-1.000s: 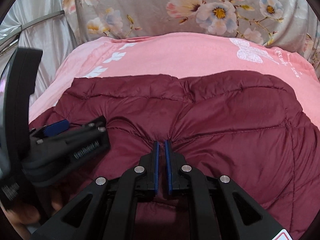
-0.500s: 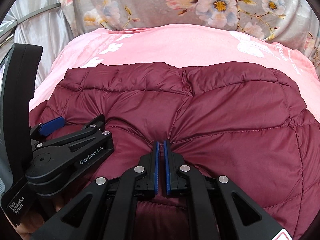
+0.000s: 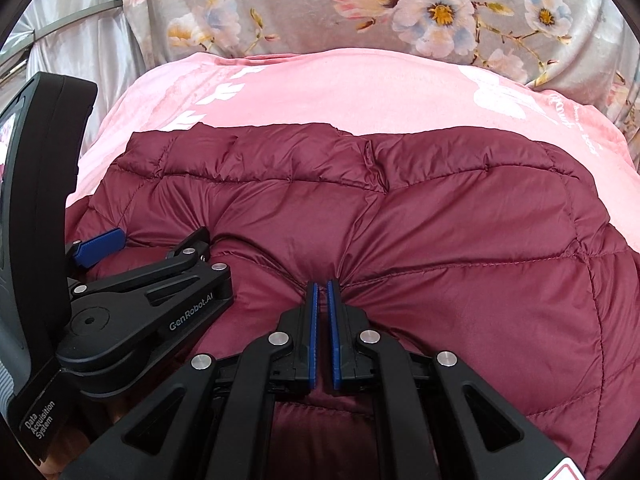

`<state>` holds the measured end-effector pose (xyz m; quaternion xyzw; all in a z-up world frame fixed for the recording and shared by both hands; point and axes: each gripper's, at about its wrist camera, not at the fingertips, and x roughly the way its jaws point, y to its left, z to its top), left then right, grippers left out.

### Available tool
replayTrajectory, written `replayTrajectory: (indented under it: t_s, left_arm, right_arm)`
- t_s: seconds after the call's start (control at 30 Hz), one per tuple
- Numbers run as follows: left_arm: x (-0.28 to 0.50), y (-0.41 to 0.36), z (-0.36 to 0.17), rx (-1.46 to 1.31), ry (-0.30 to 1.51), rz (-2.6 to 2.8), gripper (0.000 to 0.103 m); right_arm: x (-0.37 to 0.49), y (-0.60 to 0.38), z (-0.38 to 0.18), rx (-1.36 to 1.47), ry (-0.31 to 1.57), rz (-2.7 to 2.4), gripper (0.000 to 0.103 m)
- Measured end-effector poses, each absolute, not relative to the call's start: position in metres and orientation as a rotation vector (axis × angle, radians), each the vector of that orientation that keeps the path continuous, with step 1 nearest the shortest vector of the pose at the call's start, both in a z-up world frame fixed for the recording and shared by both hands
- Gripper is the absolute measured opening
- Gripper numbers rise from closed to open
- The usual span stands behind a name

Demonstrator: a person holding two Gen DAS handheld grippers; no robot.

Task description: Fold large clothes

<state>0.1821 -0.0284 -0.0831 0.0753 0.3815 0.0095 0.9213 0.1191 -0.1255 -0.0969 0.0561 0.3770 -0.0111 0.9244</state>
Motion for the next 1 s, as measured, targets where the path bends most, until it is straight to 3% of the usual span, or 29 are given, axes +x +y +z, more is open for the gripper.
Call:
replayTrajectory:
  t_s: [0.33, 0.4, 0.67, 0.8, 1.0]
  left_arm:
    - [0.178, -0.006, -0.074, 0.036, 0.803, -0.050, 0.080]
    - [0.163, 0.015, -0.061, -0.029, 0.797, -0.079, 0.080]
    - [0.116, 0.129, -0.039, -0.228, 0.739, 0.031, 0.086]
    - [0.105, 0.193, -0.055, -0.436, 0.779, 0.085, 0.086]
    - [0.109, 0.205, -0.082, -0.570, 0.861, -0.005, 0.086]
  right_arm:
    - [0.113, -0.127, -0.089, 0.151, 0.775, -0.030, 0.006]
    - [0.097, -0.125, -0.080, 0.213, 0.764, -0.005, 0.011]
    - [0.055, -0.086, -0.066, 0.210, 0.694, 0.113, 0.011]
    - [0.051, -0.070, -0.080, 0.227, 0.721, 0.137, 0.011]
    - [0.052, -0.061, -0.095, 0.191, 0.750, 0.117, 0.011]
